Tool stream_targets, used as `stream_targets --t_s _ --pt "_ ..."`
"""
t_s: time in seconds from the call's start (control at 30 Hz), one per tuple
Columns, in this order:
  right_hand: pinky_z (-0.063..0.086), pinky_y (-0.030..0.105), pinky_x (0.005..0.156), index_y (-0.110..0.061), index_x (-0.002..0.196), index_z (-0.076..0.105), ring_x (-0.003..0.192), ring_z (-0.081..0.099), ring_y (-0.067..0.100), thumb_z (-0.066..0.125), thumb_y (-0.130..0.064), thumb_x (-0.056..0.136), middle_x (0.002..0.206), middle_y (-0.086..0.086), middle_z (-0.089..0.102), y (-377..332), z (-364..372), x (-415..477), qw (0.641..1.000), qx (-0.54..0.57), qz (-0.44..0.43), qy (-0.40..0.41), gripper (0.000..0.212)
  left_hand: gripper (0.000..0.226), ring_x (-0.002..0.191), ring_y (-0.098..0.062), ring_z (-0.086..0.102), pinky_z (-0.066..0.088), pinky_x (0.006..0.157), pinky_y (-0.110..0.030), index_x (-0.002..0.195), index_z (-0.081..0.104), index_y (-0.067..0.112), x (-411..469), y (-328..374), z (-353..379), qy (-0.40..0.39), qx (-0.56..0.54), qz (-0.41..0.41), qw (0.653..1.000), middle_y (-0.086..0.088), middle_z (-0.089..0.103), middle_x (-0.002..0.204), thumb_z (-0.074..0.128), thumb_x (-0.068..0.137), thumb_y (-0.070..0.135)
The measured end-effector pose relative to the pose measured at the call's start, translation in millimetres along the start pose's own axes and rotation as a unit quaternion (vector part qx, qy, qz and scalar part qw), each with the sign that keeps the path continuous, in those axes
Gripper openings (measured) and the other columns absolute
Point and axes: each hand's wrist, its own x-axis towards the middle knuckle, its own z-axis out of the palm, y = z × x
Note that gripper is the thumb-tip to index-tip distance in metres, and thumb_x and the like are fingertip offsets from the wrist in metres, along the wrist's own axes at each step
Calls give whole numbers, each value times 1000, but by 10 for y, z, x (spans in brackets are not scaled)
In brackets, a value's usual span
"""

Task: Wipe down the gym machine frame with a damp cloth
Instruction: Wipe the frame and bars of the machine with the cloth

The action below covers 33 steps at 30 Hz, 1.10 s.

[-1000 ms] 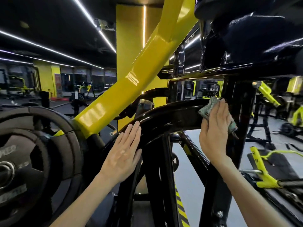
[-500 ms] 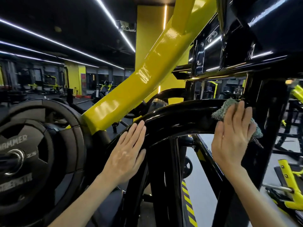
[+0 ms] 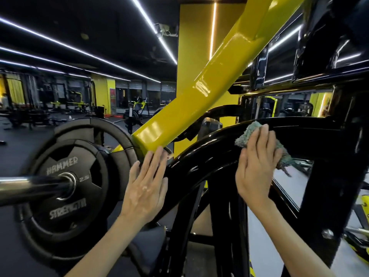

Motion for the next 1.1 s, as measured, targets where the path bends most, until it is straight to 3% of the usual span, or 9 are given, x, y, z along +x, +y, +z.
stream_targets --t_s 0.17,0.27,0.33,0.47,0.63,0.77,0.93,1.0,1.1 --pt "-2 37 120 -13 154 16 150 12 22 32 -21 101 160 6 19 -469 214 -330 992 -40 -74 -91 55 64 153 -25 10 19 121 -42 156 21 3 -131 -264 49 -23 -68 -63 995 -9 10 166 30 100 35" --pt "10 41 118 -10 152 21 147 19 26 43 -11 94 159 7 23 -459 194 -379 977 -77 -148 -130 62 65 154 -21 3 19 122 -41 157 17 5 -128 -263 88 -20 -118 -69 990 -6 6 167 30 100 34" --pt "11 40 118 -11 153 14 148 16 24 38 -14 96 160 4 18 -314 122 -291 969 -101 -173 -142 63 66 154 -21 2 19 122 -41 157 14 4 -136 -286 105 -15 -136 -63 989 -7 4 167 31 99 33" --pt "4 42 119 -13 154 2 149 -6 13 24 -22 104 161 1 4 -86 -45 -63 986 -106 -24 -126 56 71 153 -26 4 17 122 -41 157 10 2 -164 -286 130 -14 -146 -90 985 -15 1 166 31 98 35" --pt "-11 33 120 -13 156 6 150 -8 16 24 -22 104 162 0 -1 -335 80 -66 994 -44 83 -56 55 71 154 -26 3 18 122 -43 157 10 2 -146 -260 132 -14 -159 -93 983 -13 5 166 30 98 37" --pt "8 48 120 -13 154 8 151 5 24 33 -13 97 162 6 9 -755 332 -551 993 -43 -38 -107 62 70 154 -25 1 18 122 -44 157 8 3 -149 -276 136 -12 -163 -93 982 -13 4 166 30 99 36" --pt "17 43 115 -12 153 13 147 20 24 38 -9 91 160 5 18 -592 240 -561 961 -82 -203 -168 67 69 153 -26 2 16 122 -42 156 10 2 -155 -305 141 -9 -161 -80 984 -12 4 165 29 99 34" --pt "19 46 114 -11 153 16 147 20 27 41 -3 91 160 7 17 -479 123 -334 968 -81 -180 -157 67 68 154 -24 0 14 122 -41 157 9 3 -159 -310 140 -10 -169 -79 982 -10 1 165 28 99 34" --pt "13 51 118 -9 153 22 148 16 31 48 0 95 160 14 21 -338 -24 12 992 -62 -40 -102 64 69 154 -22 -3 10 122 -39 157 8 3 -177 -330 126 -16 -170 -70 983 -10 0 166 29 99 35"
